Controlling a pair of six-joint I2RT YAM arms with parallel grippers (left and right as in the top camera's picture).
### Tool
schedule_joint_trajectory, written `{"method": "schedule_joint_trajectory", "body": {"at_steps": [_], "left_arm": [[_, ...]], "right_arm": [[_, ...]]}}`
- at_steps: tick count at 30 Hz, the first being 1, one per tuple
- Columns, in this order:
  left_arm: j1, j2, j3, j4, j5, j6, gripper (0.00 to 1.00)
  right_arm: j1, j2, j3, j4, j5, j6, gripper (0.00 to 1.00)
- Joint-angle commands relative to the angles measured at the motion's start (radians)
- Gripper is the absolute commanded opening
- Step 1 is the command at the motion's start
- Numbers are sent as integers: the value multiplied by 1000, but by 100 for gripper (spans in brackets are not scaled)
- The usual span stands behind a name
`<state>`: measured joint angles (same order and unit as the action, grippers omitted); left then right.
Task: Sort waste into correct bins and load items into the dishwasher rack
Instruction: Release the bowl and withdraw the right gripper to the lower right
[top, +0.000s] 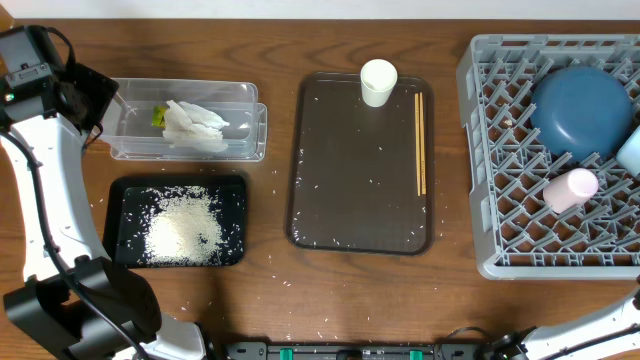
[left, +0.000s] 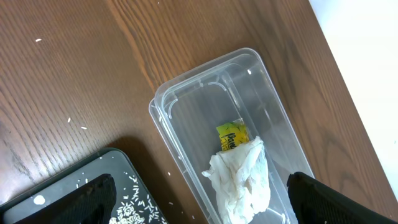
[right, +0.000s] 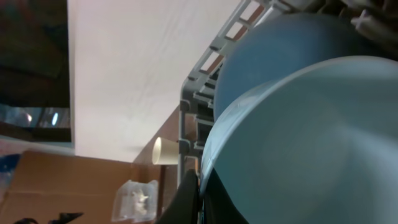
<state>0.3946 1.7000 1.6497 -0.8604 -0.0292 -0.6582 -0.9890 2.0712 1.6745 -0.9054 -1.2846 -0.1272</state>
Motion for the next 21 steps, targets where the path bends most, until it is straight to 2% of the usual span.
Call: {"method": "schedule_joint_trajectory", "body": {"at_steps": [1,10,14,21], "left_arm": [[2,-7,5,-2,-2,-9,91],[2,-7,5,-3,-2,-9,91],[2,-7,5,-3,-2,-9,91],[2,-7,5,-3,-2,-9,91]], "right_arm": [[5,11,-3,23,-7,17,1],[29,14,-3,139,-132,56,1],[41,31,-3,210,-130,137,1],[43,74,-3,199,-64,158,1]]}}
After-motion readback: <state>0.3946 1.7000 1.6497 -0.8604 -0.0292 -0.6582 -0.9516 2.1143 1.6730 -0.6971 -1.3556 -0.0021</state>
